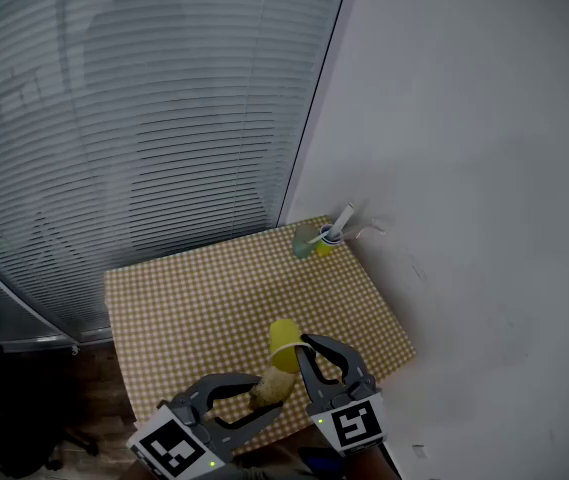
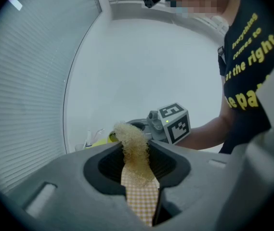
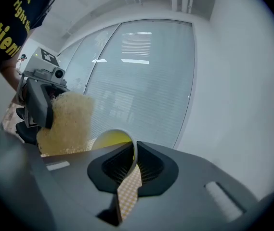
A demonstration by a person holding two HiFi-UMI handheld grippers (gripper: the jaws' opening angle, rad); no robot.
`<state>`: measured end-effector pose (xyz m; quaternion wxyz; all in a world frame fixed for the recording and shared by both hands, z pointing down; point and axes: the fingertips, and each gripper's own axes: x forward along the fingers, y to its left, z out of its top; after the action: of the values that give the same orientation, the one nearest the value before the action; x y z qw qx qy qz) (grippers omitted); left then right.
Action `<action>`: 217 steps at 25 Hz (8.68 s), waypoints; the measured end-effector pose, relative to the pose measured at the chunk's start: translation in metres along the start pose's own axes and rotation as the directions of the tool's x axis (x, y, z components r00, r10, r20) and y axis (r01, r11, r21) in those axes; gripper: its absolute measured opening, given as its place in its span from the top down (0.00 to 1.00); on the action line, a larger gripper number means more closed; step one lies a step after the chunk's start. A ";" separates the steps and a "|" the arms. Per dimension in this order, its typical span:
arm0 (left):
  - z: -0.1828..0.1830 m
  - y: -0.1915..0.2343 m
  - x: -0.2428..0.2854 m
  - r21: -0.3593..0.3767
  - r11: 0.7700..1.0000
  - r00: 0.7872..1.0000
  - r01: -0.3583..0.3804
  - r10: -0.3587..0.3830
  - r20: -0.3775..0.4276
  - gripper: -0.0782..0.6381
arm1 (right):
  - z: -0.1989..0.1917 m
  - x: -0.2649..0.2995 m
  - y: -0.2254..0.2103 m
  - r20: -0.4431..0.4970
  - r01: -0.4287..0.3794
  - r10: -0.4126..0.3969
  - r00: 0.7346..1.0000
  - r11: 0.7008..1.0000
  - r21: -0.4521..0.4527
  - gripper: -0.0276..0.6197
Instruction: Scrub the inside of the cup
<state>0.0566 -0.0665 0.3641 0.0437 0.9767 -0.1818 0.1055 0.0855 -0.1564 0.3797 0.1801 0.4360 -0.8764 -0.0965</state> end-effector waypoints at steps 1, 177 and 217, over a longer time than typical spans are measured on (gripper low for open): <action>-0.002 -0.002 0.002 -0.006 1.000 1.000 0.009 -0.009 -0.006 0.70 | 0.005 0.000 0.000 0.010 -0.002 0.002 1.000 1.000 -0.020 0.92; -0.088 0.084 -0.027 -0.085 0.940 0.942 -0.331 0.334 0.030 0.70 | -0.086 -0.006 -0.006 -0.141 0.027 -0.001 0.990 0.983 0.180 0.92; -0.070 0.086 -0.041 -0.003 0.917 0.906 -0.399 0.395 0.156 0.70 | -0.091 -0.008 -0.008 -0.111 -0.017 0.093 0.989 0.836 0.549 0.92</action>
<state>-0.0253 -0.1234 0.4271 -0.0071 0.9250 -0.3778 0.0397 0.1319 -0.1560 0.4592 0.1090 0.4493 -0.8657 0.1917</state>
